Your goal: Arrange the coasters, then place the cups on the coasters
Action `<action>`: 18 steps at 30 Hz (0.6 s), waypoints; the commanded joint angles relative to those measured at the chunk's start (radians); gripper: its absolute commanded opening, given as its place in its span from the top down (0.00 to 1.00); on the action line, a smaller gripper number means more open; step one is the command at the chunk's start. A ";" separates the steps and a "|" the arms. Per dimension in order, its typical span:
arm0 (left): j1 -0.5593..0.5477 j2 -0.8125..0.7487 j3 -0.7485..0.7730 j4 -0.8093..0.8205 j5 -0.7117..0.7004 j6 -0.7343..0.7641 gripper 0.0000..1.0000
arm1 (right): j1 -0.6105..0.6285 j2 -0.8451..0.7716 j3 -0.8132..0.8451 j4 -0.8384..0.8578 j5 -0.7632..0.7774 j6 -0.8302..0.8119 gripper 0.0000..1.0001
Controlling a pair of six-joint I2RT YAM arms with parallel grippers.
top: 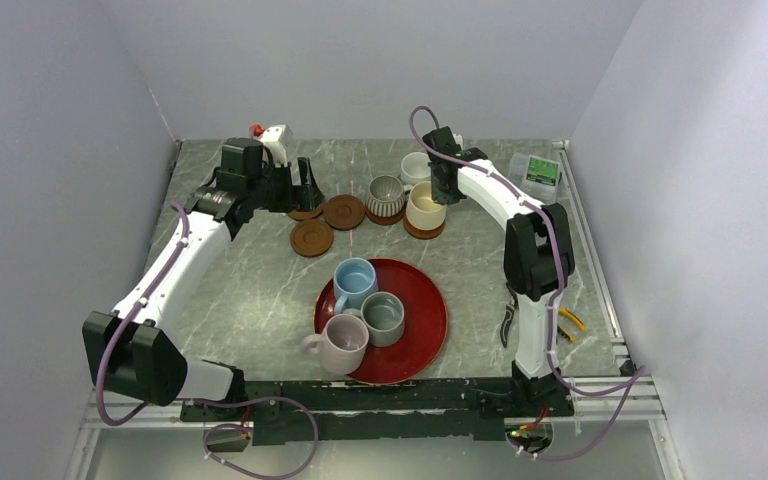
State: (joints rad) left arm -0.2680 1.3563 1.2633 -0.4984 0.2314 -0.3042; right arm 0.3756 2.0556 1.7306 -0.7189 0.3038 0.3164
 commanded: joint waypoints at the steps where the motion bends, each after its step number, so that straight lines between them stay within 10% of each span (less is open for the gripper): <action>1: -0.004 -0.003 0.040 0.013 0.014 0.012 0.10 | -0.002 -0.009 0.070 0.031 0.001 0.006 1.00; 18: -0.003 -0.005 0.038 0.014 0.014 0.013 0.10 | 0.001 0.000 0.057 0.027 0.004 0.018 1.00</action>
State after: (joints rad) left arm -0.2680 1.3563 1.2633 -0.4980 0.2314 -0.3038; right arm 0.3756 2.0758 1.7344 -0.7330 0.3038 0.3180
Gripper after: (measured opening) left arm 0.899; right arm 0.084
